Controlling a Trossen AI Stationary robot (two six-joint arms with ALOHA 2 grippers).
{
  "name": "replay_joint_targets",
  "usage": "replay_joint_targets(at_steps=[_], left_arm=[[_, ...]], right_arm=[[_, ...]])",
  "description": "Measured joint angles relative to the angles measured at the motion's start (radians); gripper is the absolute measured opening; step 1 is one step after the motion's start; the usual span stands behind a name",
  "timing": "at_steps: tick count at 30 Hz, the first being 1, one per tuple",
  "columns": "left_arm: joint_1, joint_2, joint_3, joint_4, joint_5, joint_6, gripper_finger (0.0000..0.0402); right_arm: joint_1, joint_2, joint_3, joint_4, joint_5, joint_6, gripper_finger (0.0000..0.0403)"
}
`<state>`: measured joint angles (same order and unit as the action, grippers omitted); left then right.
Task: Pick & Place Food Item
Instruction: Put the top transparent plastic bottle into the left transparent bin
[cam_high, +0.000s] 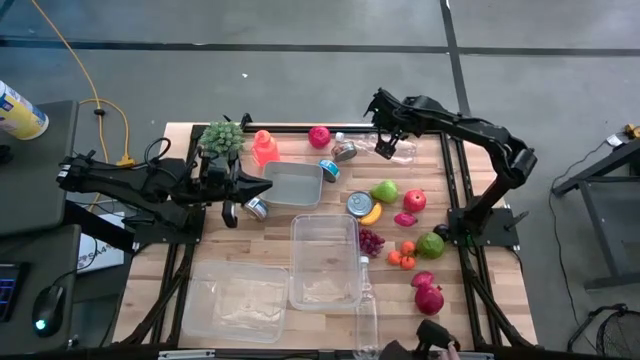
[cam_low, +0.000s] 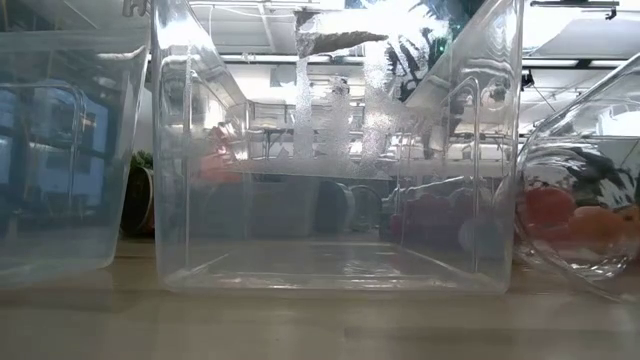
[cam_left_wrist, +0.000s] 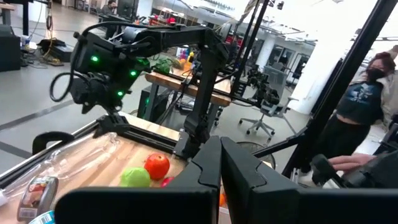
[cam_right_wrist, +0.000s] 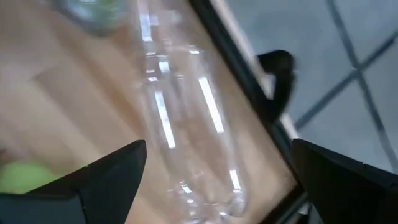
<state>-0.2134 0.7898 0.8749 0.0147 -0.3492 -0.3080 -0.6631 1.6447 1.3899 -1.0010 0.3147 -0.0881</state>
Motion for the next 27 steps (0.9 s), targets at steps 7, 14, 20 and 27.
replay_joint_targets(at_steps=[7,14,20,27], left_arm=[[0.000,0.000,0.000,0.000,0.000,0.000,0.0001],[0.000,0.000,0.000,0.000,0.000,0.000,0.0001],[0.000,0.000,0.000,0.000,0.039,0.000,0.0001],[0.000,0.000,0.000,-0.032,0.044,0.001,0.0001]], right_arm=[[-0.037,0.000,0.000,0.015,-0.137,-0.046,0.0390],[-0.066,0.000,0.000,0.037,-0.207,-0.149,0.0390],[-0.099,0.047,0.000,0.023,-0.235,-0.179,0.0390],[-0.101,0.126,0.000,0.015,-0.239,-0.179,0.0390]])
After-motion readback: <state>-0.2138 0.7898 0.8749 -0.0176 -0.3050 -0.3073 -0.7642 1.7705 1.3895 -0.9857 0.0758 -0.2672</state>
